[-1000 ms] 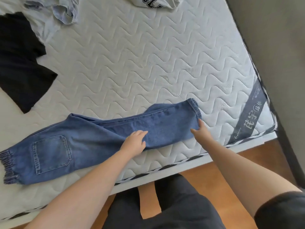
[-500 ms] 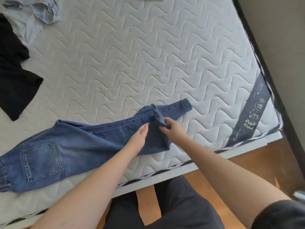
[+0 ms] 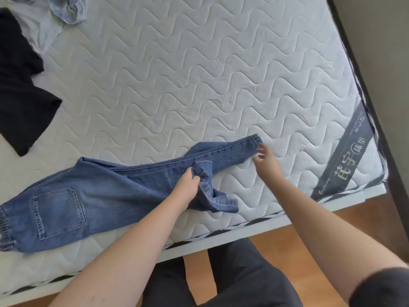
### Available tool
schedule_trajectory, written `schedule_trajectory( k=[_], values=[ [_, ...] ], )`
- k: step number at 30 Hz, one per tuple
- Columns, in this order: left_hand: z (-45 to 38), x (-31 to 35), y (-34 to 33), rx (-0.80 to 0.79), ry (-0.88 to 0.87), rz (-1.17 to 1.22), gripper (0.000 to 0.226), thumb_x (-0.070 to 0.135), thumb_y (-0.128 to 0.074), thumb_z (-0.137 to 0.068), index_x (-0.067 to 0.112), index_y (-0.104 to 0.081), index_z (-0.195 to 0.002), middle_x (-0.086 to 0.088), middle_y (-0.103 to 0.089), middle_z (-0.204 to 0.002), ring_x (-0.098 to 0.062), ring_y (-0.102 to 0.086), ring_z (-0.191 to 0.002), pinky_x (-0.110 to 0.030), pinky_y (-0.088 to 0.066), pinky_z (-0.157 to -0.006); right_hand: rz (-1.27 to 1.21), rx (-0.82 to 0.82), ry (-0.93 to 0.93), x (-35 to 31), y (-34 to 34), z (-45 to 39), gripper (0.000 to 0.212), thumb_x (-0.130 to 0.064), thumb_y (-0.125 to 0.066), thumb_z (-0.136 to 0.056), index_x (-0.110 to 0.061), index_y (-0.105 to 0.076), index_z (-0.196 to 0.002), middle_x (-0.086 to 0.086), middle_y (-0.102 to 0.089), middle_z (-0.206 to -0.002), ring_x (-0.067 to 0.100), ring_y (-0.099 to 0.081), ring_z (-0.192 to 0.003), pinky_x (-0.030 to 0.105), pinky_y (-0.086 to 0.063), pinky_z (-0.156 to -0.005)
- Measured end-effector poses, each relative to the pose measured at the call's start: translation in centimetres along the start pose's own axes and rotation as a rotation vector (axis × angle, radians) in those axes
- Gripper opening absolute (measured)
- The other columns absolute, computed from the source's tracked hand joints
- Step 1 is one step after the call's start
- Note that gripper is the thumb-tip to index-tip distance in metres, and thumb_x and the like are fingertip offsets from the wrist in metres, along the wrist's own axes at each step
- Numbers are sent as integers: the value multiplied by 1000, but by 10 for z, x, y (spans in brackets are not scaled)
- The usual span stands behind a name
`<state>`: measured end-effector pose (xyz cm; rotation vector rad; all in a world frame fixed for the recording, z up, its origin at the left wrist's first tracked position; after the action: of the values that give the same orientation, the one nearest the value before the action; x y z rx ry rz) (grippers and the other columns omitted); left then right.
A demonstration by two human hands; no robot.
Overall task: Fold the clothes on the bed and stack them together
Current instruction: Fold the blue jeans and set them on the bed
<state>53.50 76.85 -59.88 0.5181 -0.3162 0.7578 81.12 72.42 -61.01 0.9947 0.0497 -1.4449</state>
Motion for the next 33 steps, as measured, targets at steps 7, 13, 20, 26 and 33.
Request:
schedule_trajectory(
  k=[7, 13, 20, 26, 33],
  values=[
    [8, -18, 34, 56, -88, 78, 28, 18, -38, -98, 38, -55, -108, 18, -61, -101, -4, -53, -95, -20, -38, -77, 211, -123, -60, 16, -25, -60, 52, -12, -69, -82, -8, -48, -130, 15, -61, -121, 28, -58, -95, 34, -45, -75],
    [30, -30, 71, 26, -221, -14, 43, 16, -68, -84, 36, -45, -114, 25, -60, -107, 15, -55, -96, -1, -38, -74, 441, -56, 220, -16, -28, -20, 25, -33, -73, -84, -10, -69, -91, 7, -61, -88, 31, -59, -90, 35, -42, -70],
    [73, -63, 172, 329, -273, -94, 40, 19, -67, -89, 25, -52, -127, 14, -59, -108, -7, -52, -100, -23, -38, -83, 491, -153, 423, -75, -58, 86, 30, -46, -52, -96, -19, -59, -107, 9, -66, -83, 34, -60, -77, 33, -34, -57],
    [106, -96, 279, 553, -296, -105, 28, 20, -63, -92, 19, -59, -120, 3, -62, -105, -16, -54, -95, -30, -39, -80, 399, -101, 556, -138, -82, 178, 21, -41, -51, -98, -21, -58, -99, 7, -68, -82, 29, -59, -75, 36, -42, -59],
    [147, -147, 355, 741, -248, -58, 33, 12, -52, -94, 21, -52, -126, -9, -62, -122, -30, -58, -109, -41, -49, -85, 249, -63, 538, -195, -106, 274, 15, -41, -51, -96, -32, -62, -94, -8, -66, -75, 15, -60, -71, 31, -46, -59]
  ],
)
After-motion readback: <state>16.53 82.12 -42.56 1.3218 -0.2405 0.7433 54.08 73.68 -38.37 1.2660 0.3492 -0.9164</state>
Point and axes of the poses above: each hand's wrist, its own z-axis away from the middle knuckle, its own y-axis out of the back of the hand, x = y × z, the point moved 8 cm from there along -z, towards the middle knuckle
